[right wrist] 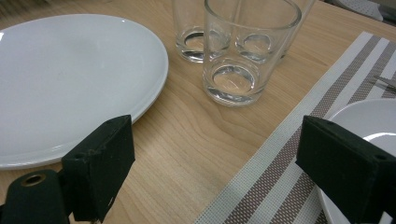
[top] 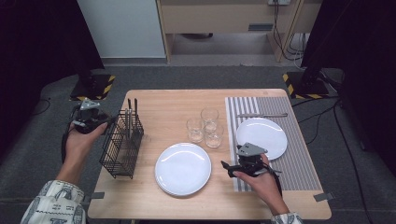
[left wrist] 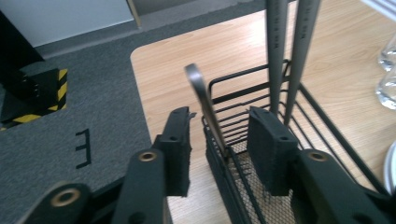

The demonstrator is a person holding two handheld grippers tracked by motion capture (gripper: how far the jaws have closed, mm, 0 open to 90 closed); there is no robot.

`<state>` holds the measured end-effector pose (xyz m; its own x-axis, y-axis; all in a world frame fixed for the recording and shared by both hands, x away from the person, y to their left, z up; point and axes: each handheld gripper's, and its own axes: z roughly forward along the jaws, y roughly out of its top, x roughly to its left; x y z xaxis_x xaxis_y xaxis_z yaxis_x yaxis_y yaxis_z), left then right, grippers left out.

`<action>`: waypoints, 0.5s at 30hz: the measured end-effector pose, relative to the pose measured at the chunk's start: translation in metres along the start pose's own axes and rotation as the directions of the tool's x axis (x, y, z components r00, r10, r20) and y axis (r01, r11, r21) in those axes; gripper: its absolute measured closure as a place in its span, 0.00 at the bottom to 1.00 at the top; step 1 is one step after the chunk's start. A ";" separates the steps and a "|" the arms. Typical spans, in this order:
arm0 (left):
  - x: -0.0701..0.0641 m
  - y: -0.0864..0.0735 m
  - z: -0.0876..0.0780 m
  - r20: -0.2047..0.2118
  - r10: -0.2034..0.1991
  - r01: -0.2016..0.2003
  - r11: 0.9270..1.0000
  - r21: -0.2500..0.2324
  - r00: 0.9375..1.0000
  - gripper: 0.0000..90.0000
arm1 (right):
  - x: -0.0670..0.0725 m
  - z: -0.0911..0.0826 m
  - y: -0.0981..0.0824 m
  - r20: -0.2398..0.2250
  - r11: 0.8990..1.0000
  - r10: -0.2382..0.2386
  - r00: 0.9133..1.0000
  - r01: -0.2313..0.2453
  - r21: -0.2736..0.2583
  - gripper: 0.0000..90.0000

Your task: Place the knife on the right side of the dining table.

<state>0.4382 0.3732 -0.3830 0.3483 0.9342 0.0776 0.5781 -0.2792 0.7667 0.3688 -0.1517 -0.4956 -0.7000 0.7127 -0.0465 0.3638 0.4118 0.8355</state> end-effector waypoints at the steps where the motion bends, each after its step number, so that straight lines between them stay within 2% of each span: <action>1: 0.001 0.000 0.001 0.000 -0.003 0.003 1.000 0.003 1.000 0.69 | 0.000 0.000 0.000 -0.002 1.000 0.002 1.000 -0.002 0.001 0.13; 6: 0.000 0.003 0.005 0.015 -0.003 0.003 1.000 0.004 1.000 0.83 | 0.001 0.001 -0.001 -0.008 1.000 -0.005 1.000 0.005 0.006 0.14; 8: 0.000 0.004 0.006 0.029 -0.003 0.003 1.000 0.000 1.000 0.90 | 0.001 0.001 0.000 -0.008 1.000 -0.003 1.000 0.003 0.004 0.14; 10: 0.000 0.006 0.006 0.057 -0.014 0.014 1.000 -0.008 0.998 0.92 | 0.001 0.000 0.000 -0.007 1.000 -0.003 1.000 0.003 0.001 0.14; 12: -0.002 0.008 0.006 0.093 -0.004 0.006 1.000 -0.018 0.996 0.95 | 0.001 0.000 0.000 -0.005 1.000 0.001 1.000 -0.001 -0.005 0.14; 15: -0.007 0.014 0.003 0.119 0.052 -0.050 0.999 -0.016 0.992 0.96 | 0.000 -0.001 0.000 -0.007 1.000 0.002 1.000 -0.002 -0.006 0.14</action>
<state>0.4463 0.3619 -0.3744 0.4628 0.8855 0.0412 0.5482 -0.3224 0.7717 0.3682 -0.1526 -0.4948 -0.7033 0.7097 -0.0410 0.3617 0.4069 0.8388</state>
